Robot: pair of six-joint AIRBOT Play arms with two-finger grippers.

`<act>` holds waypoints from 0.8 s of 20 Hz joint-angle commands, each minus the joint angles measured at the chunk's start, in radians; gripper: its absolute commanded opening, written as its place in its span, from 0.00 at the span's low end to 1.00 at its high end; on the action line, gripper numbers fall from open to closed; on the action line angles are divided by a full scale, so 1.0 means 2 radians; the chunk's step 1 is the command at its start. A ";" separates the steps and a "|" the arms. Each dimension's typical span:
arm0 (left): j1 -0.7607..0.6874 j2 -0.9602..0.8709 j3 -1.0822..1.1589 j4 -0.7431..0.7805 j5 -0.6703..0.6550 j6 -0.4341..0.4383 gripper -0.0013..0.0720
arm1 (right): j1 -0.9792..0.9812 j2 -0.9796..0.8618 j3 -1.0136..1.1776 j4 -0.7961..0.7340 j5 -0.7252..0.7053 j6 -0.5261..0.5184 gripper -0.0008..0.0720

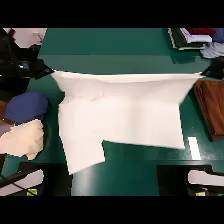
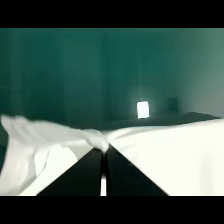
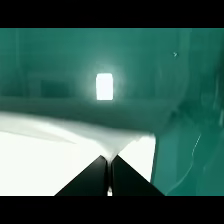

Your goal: Fold the shirts.

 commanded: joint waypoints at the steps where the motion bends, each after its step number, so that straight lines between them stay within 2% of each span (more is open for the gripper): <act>1: 0.000 -0.085 0.002 -0.080 0.080 0.079 0.06 | 0.033 -0.097 0.020 -0.014 -0.064 0.013 0.03; 4: 0.000 -0.134 0.054 -0.088 0.110 0.082 0.06 | 0.050 -0.144 0.082 -0.013 -0.105 0.014 0.03; 7: 0.000 -0.150 0.090 -0.085 0.111 0.082 0.06 | 0.059 -0.169 0.136 -0.014 -0.106 0.014 0.03; 9: 0.001 -0.148 0.107 -0.052 0.066 0.083 0.06 | 0.061 -0.169 0.146 -0.015 -0.087 0.013 0.03; 10: 0.001 -0.144 0.117 -0.009 0.031 0.082 0.05 | 0.061 -0.169 0.148 -0.015 -0.067 0.013 0.03; 13: 0.001 -0.125 0.116 0.091 -0.054 0.050 0.05 | 0.062 -0.169 0.147 -0.015 0.002 0.008 0.03; 16: 0.001 -0.103 0.068 0.117 -0.081 0.056 0.05 | 0.073 -0.169 0.147 -0.026 0.037 0.009 0.03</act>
